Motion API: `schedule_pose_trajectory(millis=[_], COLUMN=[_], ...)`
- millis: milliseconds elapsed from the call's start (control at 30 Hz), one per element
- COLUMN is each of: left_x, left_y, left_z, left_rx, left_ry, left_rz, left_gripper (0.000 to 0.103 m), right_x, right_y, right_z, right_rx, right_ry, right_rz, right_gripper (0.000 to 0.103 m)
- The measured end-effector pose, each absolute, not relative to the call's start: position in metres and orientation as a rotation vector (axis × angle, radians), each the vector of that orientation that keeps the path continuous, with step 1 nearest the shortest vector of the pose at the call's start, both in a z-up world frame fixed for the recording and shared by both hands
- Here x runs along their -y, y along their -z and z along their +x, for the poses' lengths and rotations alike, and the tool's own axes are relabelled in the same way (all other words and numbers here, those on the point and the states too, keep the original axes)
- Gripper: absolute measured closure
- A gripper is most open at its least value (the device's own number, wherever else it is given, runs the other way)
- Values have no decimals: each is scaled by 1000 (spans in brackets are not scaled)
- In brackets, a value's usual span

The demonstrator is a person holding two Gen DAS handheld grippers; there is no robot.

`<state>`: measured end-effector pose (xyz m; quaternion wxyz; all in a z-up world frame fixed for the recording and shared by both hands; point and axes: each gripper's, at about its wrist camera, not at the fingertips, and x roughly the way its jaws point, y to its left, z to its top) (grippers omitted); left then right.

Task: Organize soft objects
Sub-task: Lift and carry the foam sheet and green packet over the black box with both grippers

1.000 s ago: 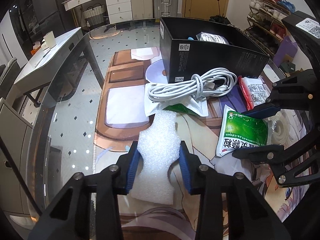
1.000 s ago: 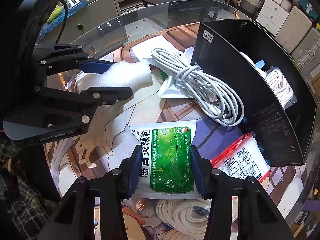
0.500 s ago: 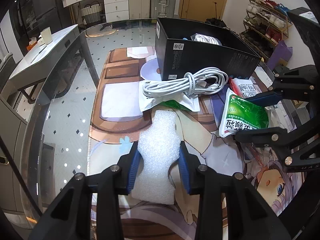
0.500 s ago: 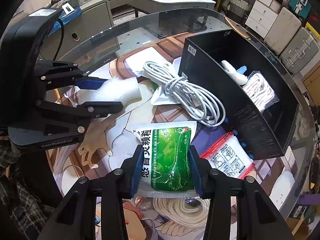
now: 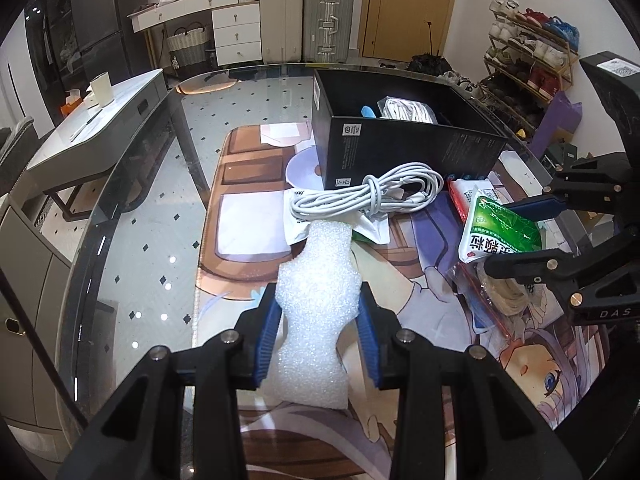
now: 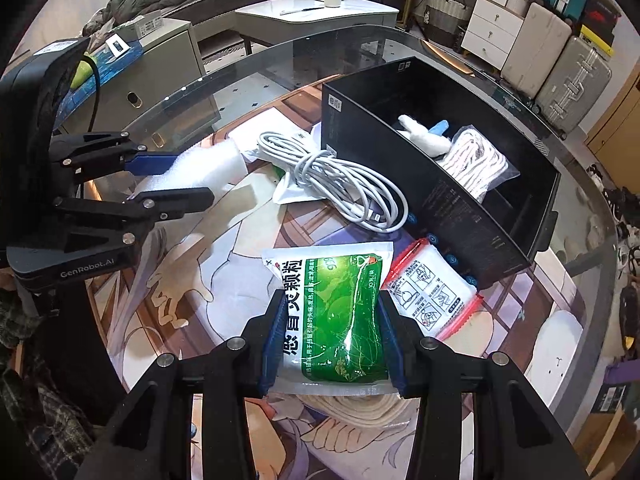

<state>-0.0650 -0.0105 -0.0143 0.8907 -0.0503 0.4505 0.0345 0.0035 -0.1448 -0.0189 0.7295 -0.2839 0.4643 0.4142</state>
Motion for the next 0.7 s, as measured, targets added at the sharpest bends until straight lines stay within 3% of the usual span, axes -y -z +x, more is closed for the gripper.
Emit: schedule_pose_trajectory(millis=[700], left_x=[32], left_y=[-23], left_z=[-53], left_rx=[-870], left_ry=[-21], left_rz=[-63], left_gripper=[68], right_x=[172], right_y=[-22], right_z=[14], right_rx=[-967], right_ry=[-844], right_rz=[-561], right_gripper=[59])
